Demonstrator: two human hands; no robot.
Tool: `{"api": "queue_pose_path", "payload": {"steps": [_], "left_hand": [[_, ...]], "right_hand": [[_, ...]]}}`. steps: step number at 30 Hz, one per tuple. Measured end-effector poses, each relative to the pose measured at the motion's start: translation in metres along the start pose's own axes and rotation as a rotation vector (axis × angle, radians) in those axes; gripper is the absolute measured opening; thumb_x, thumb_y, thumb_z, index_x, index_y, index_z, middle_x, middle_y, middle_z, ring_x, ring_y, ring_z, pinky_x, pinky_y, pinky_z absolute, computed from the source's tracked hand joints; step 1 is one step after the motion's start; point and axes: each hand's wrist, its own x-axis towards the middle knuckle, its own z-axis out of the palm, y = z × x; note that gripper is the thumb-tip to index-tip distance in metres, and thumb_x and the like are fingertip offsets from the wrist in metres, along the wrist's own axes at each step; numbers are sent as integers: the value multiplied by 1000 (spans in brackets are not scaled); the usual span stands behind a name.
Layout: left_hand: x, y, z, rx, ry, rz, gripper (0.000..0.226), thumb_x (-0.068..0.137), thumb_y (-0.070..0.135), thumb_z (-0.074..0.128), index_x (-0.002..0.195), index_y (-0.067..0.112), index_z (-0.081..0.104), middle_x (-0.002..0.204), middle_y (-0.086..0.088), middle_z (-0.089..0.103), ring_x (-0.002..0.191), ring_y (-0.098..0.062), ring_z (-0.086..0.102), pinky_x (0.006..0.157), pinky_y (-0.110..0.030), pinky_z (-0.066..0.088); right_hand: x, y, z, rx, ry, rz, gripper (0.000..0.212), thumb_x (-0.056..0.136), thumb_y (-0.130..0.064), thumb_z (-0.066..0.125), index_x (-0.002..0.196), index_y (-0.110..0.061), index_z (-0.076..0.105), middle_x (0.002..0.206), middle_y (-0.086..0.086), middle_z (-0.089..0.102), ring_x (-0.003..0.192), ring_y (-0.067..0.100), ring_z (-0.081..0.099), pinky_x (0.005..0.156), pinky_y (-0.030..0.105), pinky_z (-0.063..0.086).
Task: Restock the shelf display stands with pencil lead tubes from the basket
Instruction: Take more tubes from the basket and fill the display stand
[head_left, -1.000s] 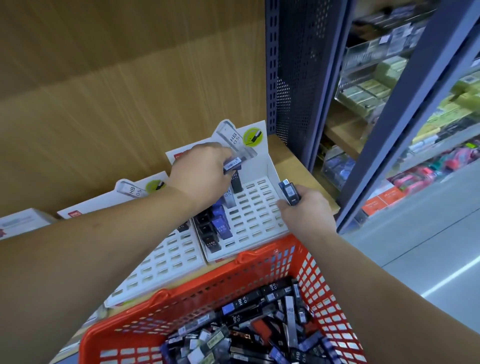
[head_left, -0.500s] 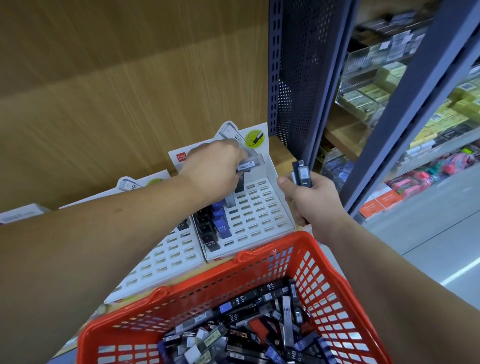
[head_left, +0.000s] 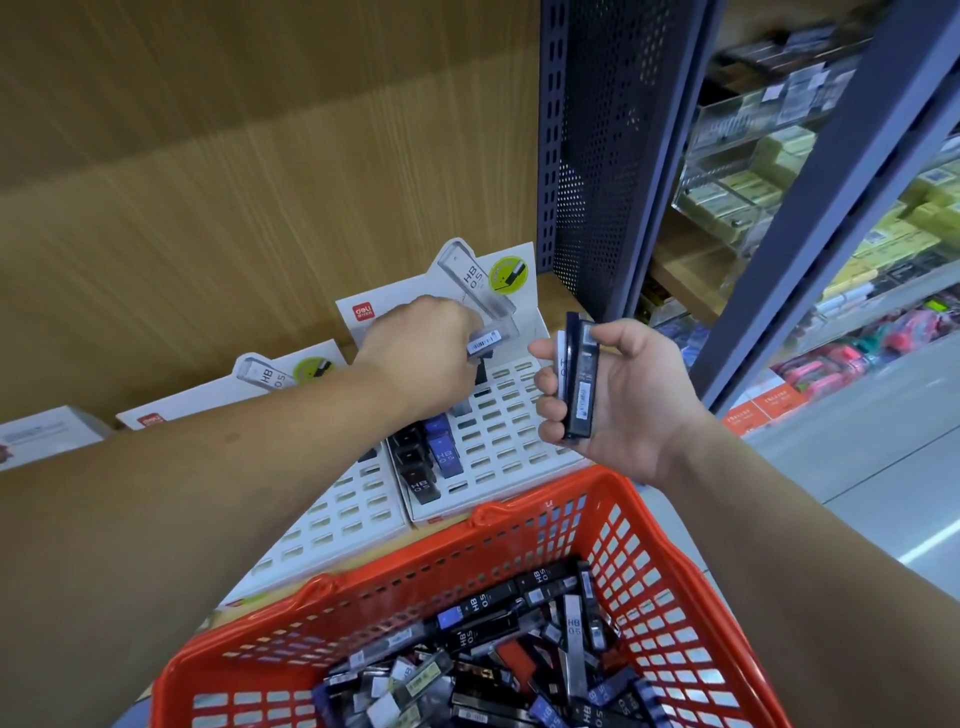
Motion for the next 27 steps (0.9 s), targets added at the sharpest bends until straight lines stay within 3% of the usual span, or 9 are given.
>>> {"api": "queue_pose_path", "payload": {"steps": [6, 11, 16, 19, 22, 24, 27], "left_hand": [[-3, 6, -10, -460, 88, -90, 22, 90, 29, 75, 72, 23, 64, 64, 4, 61, 61, -16, 58, 56, -26, 45], [-10, 9, -14, -856, -21, -209, 26, 87, 35, 81, 92, 10, 75, 54, 6, 50, 44, -10, 42, 48, -21, 38], [-13, 4, -13, -902, -159, -266, 20, 89, 31, 81, 90, 12, 75, 51, 9, 52, 46, -10, 46, 46, -21, 41], [-14, -1, -14, -907, -156, -309, 19, 90, 33, 79, 91, 15, 74, 48, 8, 54, 41, -10, 47, 42, -19, 40], [-12, -6, -17, -944, -123, -405, 18, 92, 30, 77, 92, 14, 71, 50, 6, 60, 38, -8, 48, 41, -19, 41], [-10, -11, -17, -964, -57, -428, 15, 93, 27, 76, 92, 14, 70, 49, 7, 60, 35, -7, 46, 39, -18, 39], [-15, -15, -15, -810, -5, -286, 14, 94, 27, 74, 89, 14, 69, 58, 6, 63, 39, -4, 47, 46, -20, 41]], "right_hand": [[11, 5, 2, -104, 40, 5, 19, 107, -29, 50, 111, -12, 58, 80, 4, 56, 65, 18, 53, 60, 34, 49], [17, 14, 7, -489, 131, -74, 28, 97, -24, 72, 123, -17, 65, 81, -2, 68, 68, 13, 63, 58, 32, 49], [15, 16, 17, -426, -2, -138, 19, 95, -14, 73, 114, -16, 70, 93, 6, 76, 81, 21, 73, 61, 33, 57], [13, 15, 15, -414, 24, -161, 12, 94, -22, 73, 100, -13, 70, 86, 8, 72, 66, 16, 60, 52, 27, 47], [13, 17, 13, -391, 23, -121, 26, 99, -30, 67, 110, -7, 69, 88, 14, 72, 62, 17, 52, 48, 27, 36], [11, 18, 14, -403, 31, -118, 21, 101, -27, 66, 111, -8, 69, 84, 15, 70, 58, 18, 49, 46, 27, 33], [14, 14, 17, -385, 73, -152, 18, 100, -19, 67, 116, -11, 69, 72, 12, 64, 51, 17, 42, 47, 27, 29]]}}
